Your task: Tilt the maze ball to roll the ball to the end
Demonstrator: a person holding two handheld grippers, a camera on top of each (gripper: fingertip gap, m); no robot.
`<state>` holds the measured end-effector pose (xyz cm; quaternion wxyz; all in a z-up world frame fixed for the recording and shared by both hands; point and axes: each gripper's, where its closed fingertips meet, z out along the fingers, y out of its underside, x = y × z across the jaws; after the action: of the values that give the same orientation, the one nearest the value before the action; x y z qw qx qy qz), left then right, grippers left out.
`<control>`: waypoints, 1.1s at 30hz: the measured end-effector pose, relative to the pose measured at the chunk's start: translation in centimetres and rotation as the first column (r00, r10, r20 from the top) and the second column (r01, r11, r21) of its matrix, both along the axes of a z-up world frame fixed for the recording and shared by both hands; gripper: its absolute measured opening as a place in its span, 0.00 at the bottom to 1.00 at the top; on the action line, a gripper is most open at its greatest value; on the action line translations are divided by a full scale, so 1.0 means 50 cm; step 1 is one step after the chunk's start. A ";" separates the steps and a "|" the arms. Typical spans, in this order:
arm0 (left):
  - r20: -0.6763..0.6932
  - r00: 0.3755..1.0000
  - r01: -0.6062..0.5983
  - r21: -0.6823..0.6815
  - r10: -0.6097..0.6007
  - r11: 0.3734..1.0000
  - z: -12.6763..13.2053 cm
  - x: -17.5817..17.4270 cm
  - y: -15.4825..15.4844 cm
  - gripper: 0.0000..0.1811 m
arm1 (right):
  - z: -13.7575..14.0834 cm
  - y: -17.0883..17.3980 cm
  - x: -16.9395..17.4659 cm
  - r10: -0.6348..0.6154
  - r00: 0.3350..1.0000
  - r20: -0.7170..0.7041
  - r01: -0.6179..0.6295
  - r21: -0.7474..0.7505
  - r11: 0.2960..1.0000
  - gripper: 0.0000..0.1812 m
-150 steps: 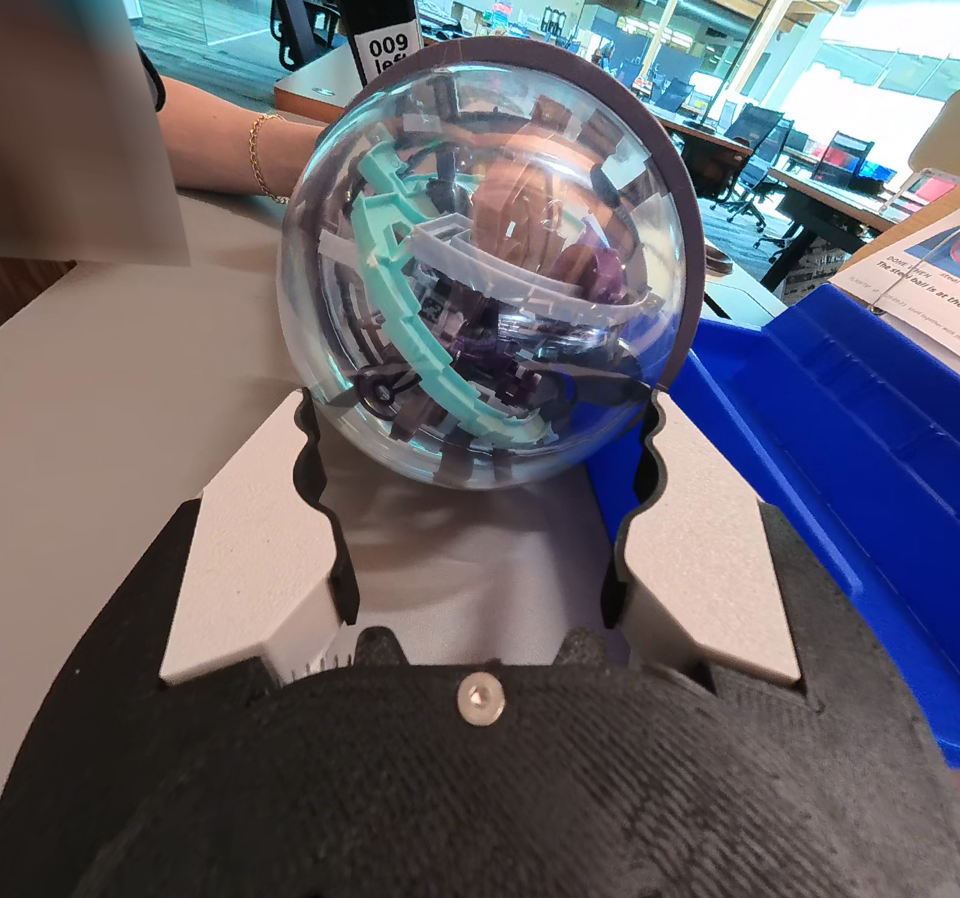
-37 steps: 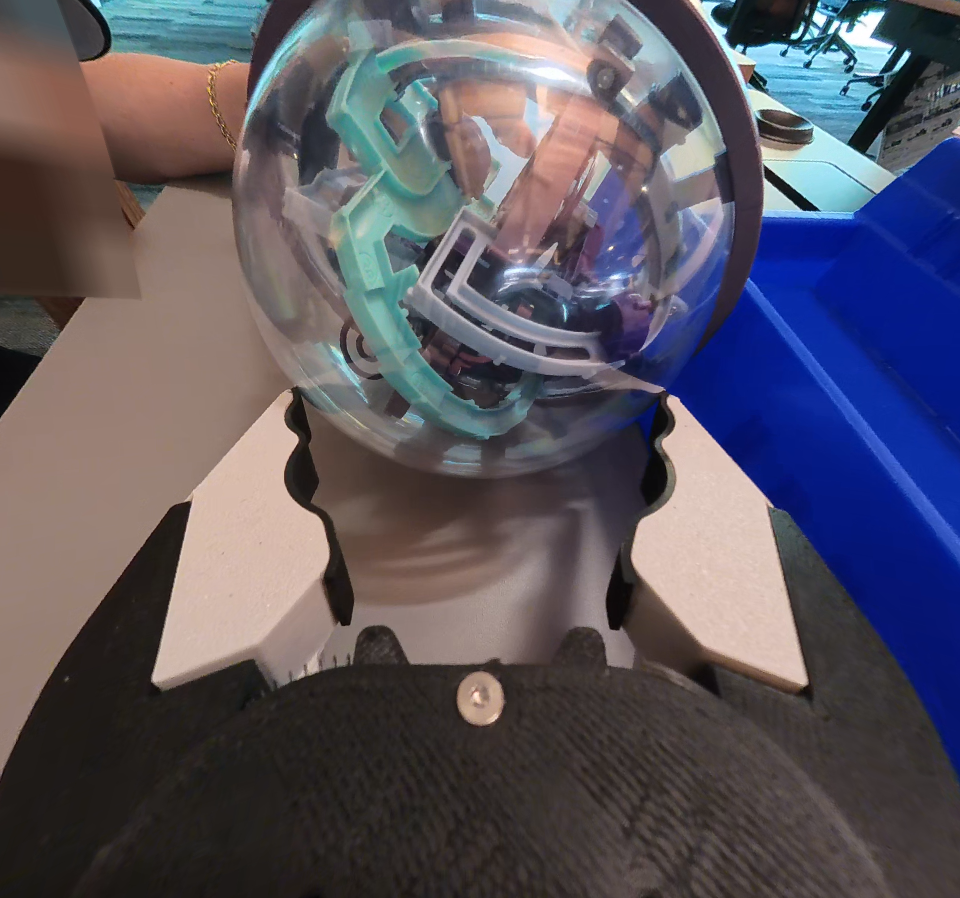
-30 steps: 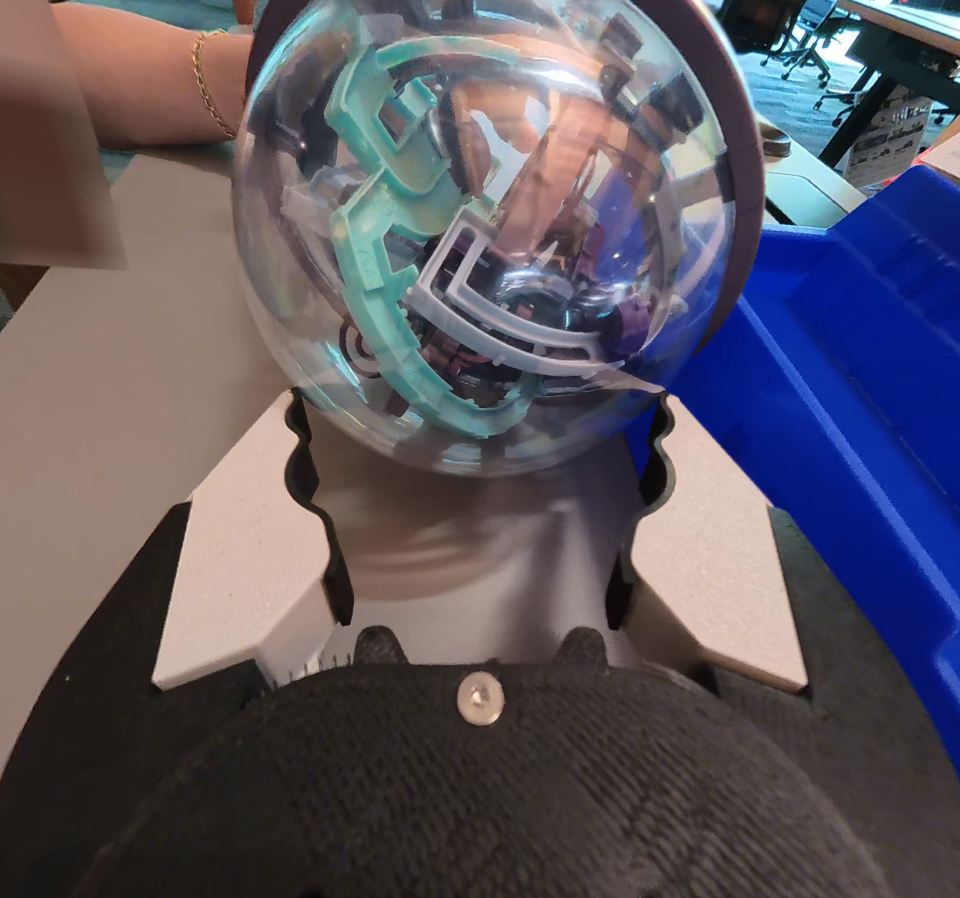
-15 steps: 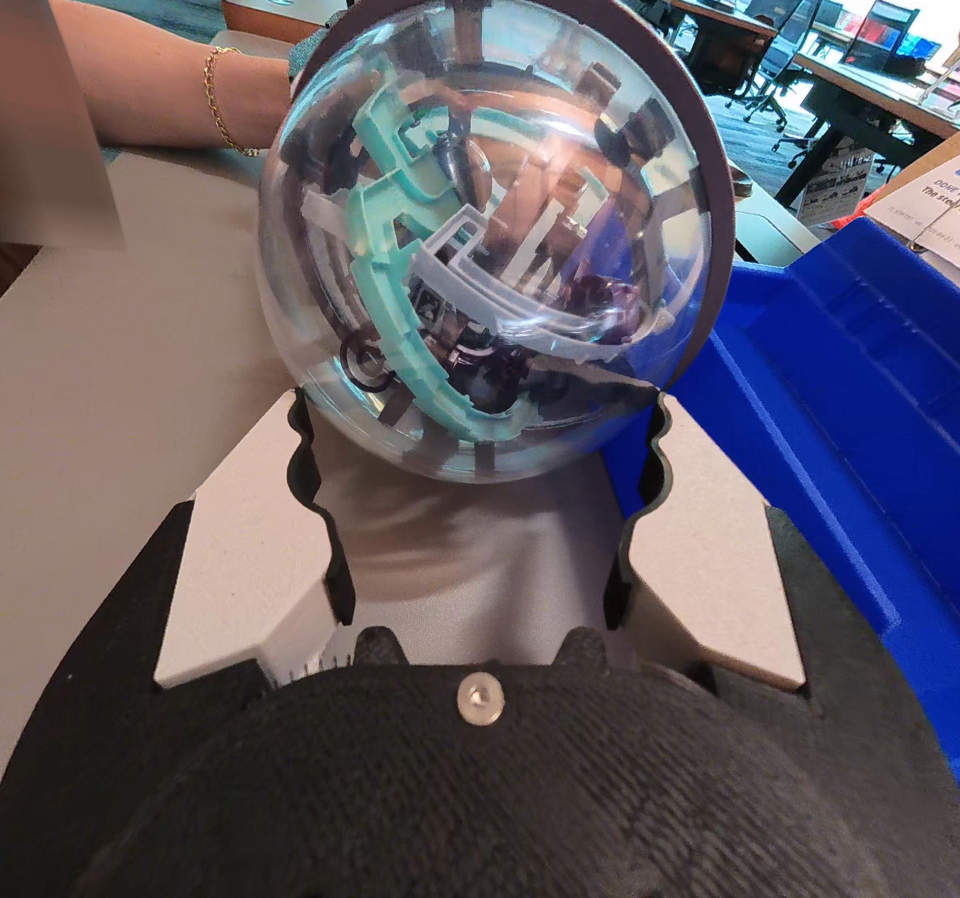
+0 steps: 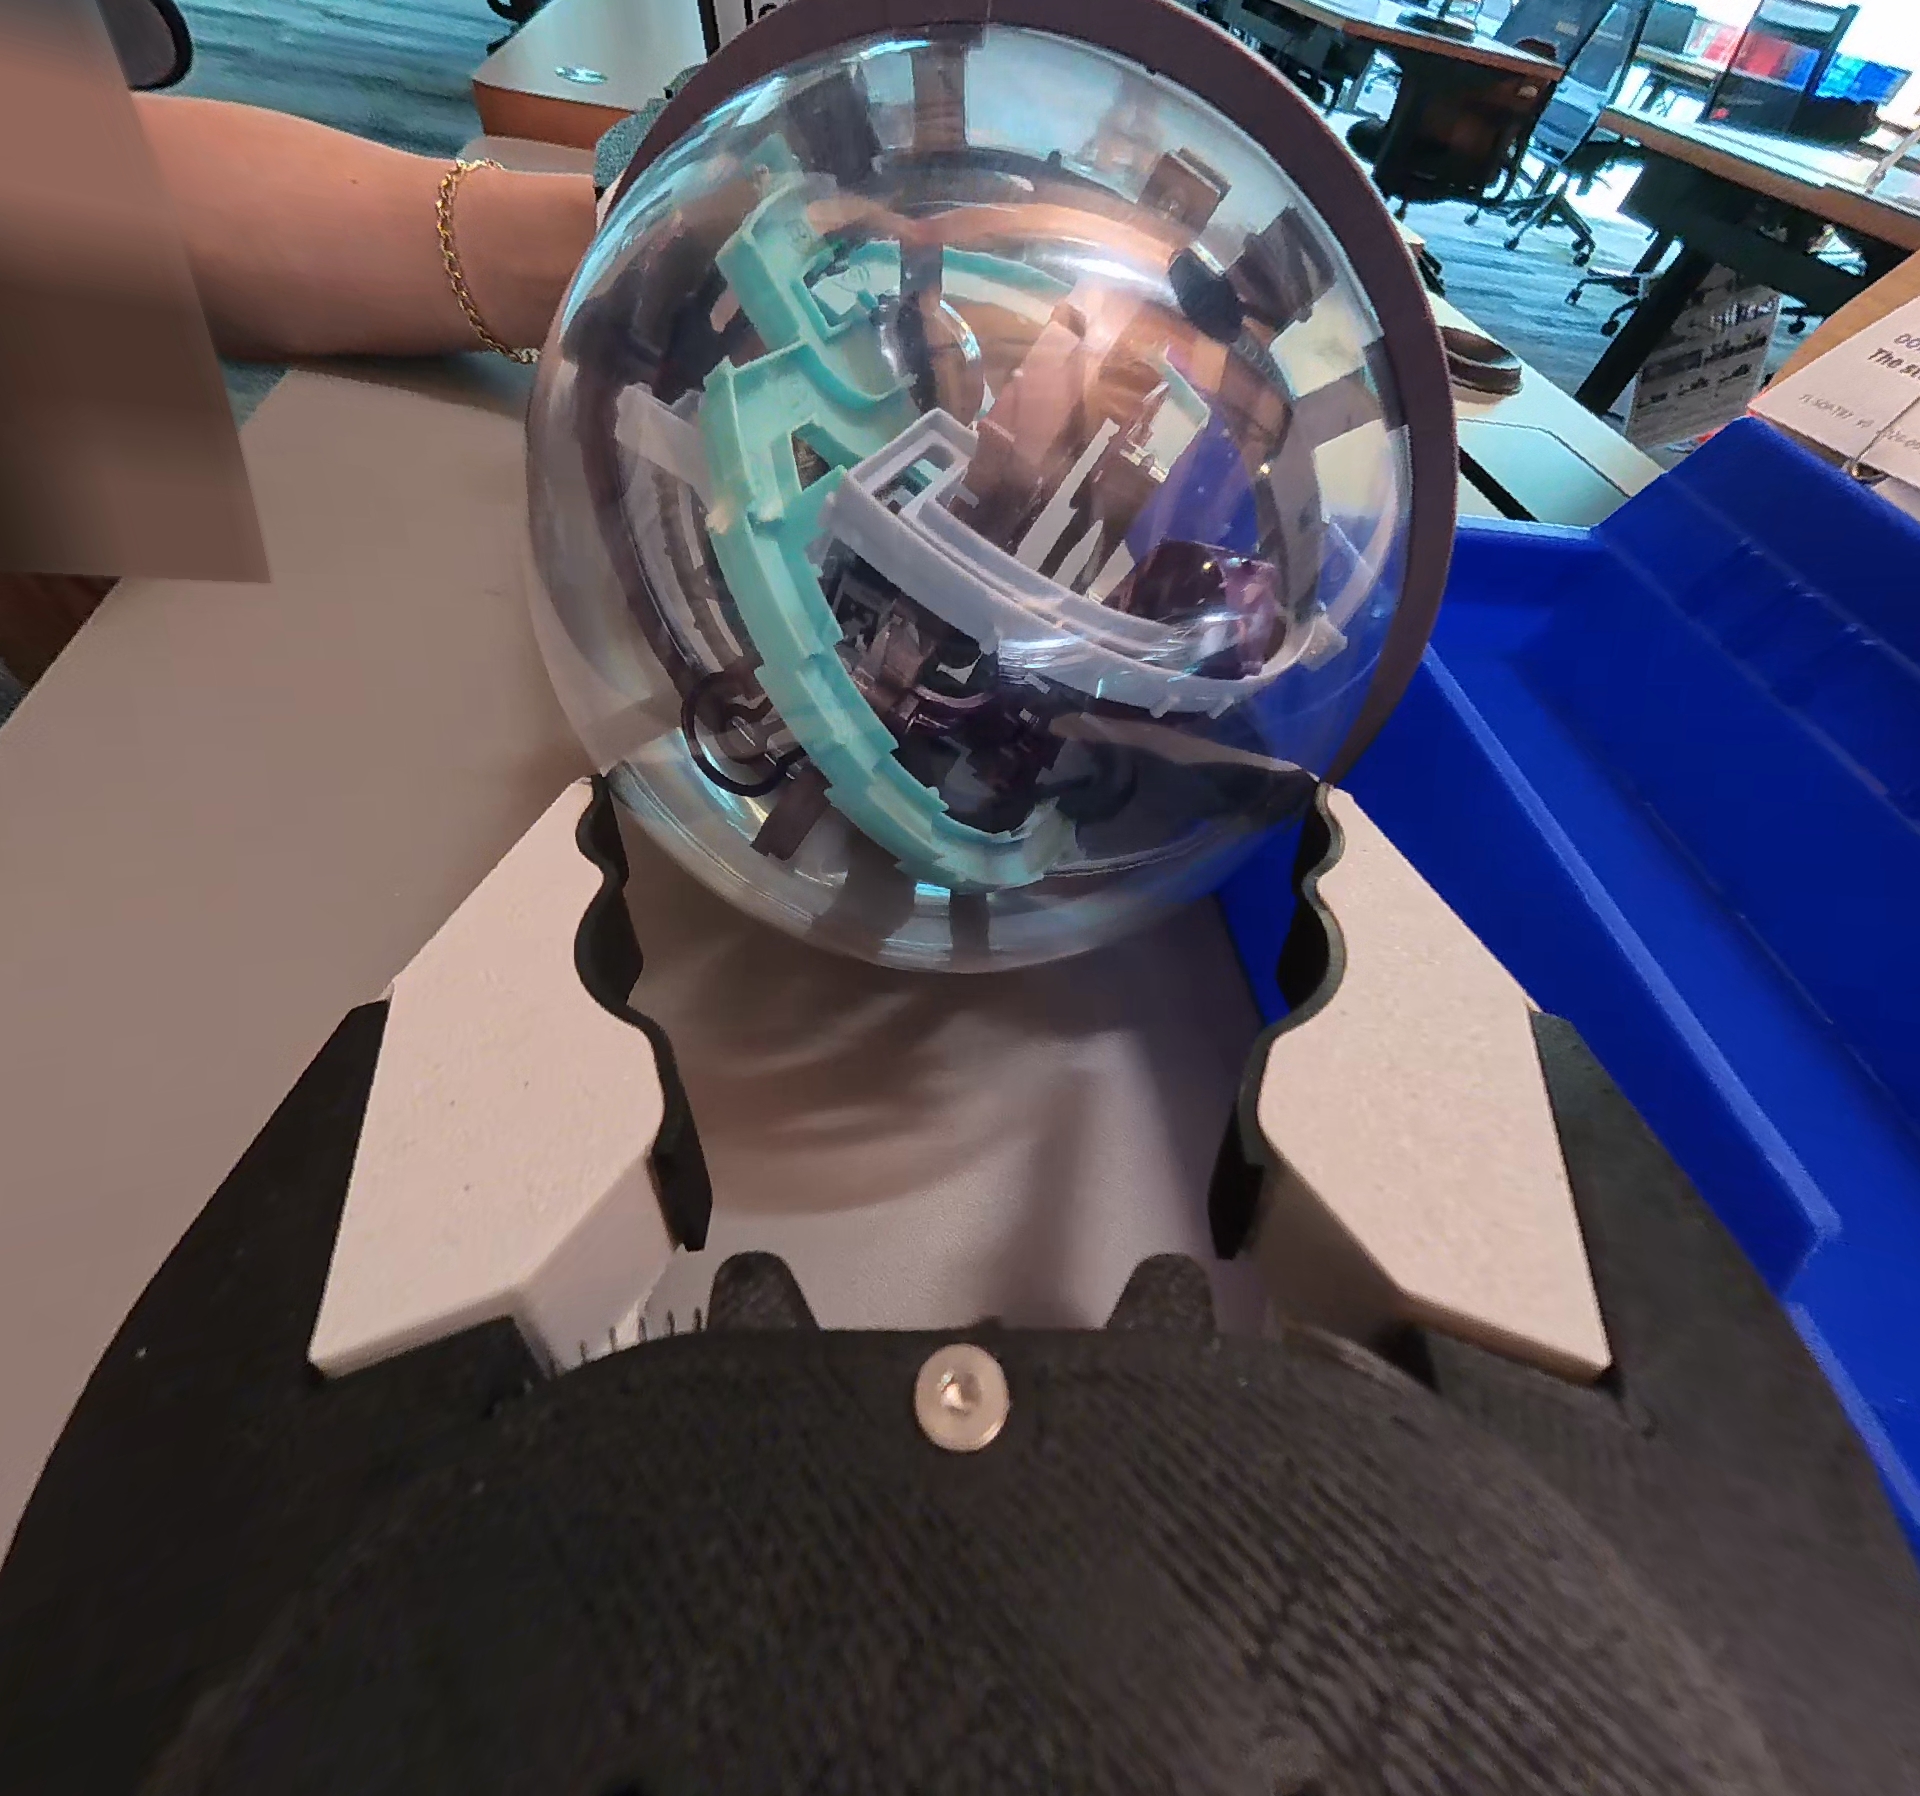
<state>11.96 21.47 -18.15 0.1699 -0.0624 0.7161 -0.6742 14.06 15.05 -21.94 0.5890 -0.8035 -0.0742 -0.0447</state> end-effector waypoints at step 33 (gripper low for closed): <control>-0.068 0.998 -0.006 0.000 0.006 1.000 0.001 0.002 -0.003 0.59 | 0.026 0.012 -0.006 -0.028 0.992 0.124 0.020 0.066 0.998 0.75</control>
<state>12.04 21.30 -18.11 0.1474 -0.0877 0.7212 -0.6711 13.77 15.64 -20.64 0.6085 -0.7803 -0.0998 -0.1044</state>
